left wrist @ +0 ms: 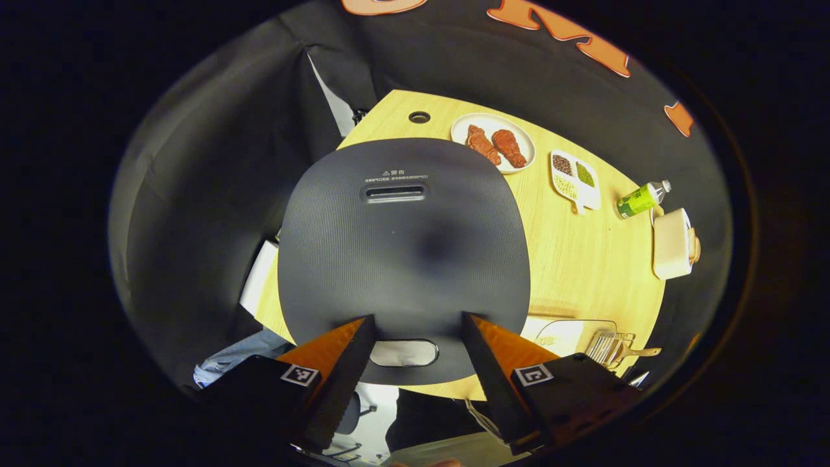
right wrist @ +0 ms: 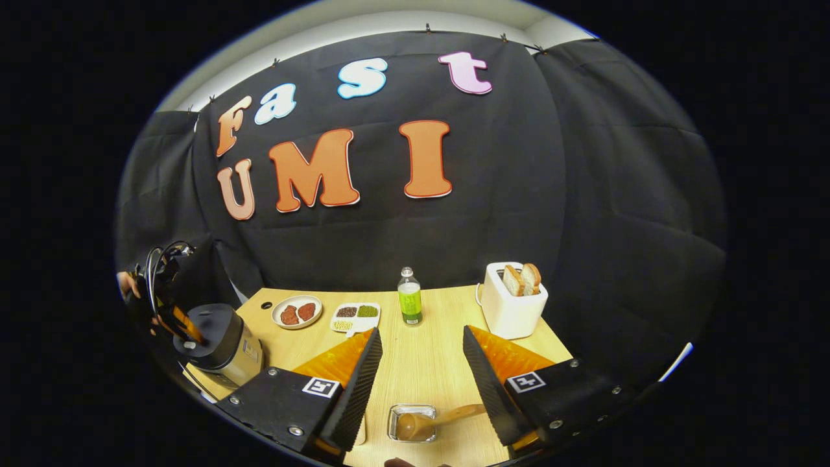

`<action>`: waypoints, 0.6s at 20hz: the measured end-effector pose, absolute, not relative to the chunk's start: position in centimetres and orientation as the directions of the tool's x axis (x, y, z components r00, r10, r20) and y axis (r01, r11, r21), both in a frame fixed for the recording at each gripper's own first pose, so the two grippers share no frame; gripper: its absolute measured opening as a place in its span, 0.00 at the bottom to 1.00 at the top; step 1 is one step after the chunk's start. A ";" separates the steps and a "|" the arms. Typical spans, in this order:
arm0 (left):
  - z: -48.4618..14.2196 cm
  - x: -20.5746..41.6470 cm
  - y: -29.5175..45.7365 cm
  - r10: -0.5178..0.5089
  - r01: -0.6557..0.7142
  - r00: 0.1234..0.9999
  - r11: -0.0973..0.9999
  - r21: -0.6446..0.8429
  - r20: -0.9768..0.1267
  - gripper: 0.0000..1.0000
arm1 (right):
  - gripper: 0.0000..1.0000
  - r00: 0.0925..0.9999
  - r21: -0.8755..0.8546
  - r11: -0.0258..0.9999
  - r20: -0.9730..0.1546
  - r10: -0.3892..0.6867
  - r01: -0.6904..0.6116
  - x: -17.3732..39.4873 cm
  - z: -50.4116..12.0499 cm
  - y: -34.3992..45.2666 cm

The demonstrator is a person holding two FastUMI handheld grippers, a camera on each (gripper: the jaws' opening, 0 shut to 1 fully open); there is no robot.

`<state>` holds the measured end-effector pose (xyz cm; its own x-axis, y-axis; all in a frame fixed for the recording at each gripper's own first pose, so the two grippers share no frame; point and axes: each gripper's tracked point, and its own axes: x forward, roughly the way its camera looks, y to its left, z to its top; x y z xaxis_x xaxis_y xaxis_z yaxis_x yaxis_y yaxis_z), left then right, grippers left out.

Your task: Close the left gripper, press the button to open the rice cooker; take a wooden spoon from the chopstick holder with the right hand, scoop a spoonful of rice and pour it into the rice cooker, then put the wooden spoon back into the chopstick holder.

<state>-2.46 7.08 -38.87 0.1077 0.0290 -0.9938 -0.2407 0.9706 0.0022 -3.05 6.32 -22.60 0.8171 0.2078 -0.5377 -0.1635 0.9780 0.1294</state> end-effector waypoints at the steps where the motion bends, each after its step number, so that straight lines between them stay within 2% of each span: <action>1: -38.8 -1.9 7.4 0.044 -0.240 0.163 0.971 0.004 -0.986 0.92 | 0.79 0.826 0.126 0.978 -0.523 0.210 -0.168 -2.7 -21.9 6.6; 2: -38.1 -1.5 7.4 0.046 -0.241 0.229 0.970 -0.011 -0.972 0.96 | 0.79 0.835 0.124 0.976 -0.507 0.216 -0.177 -2.5 -21.2 6.9; 3: -37.0 -0.6 7.3 0.047 -0.242 0.307 0.970 -0.030 -0.950 0.91 | 0.79 0.844 0.117 0.976 -0.492 0.216 -0.181 -2.2 -20.6 7.1; 5: -34.0 0.8 7.5 0.081 -0.218 0.465 0.976 -0.026 -0.881 0.91 | 0.79 0.866 0.102 0.976 -0.451 0.216 -0.190 -1.7 -19.0 7.4; 7: -29.7 2.5 7.7 0.111 -0.184 0.616 0.983 -0.006 -0.780 0.93 | 0.79 0.891 0.097 0.976 -0.399 0.218 -0.196 -1.3 -17.2 8.0; 8: -27.3 3.3 7.7 0.121 -0.175 0.684 0.985 -0.001 -0.719 0.91 | 0.79 0.899 0.096 0.975 -0.378 0.221 -0.200 -1.2 -16.6 8.2; 12: -20.2 3.6 6.2 0.121 -0.133 0.854 0.991 0.013 -0.506 0.93 | 0.79 0.922 0.086 0.972 -0.307 0.234 -0.218 -0.9 -14.7 9.3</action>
<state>3.63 6.24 -20.19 0.8538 0.1211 -0.5064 -0.1328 0.9911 0.0131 -0.94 9.30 -14.75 0.9224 0.2342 -0.3072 -0.2182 0.9721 0.0859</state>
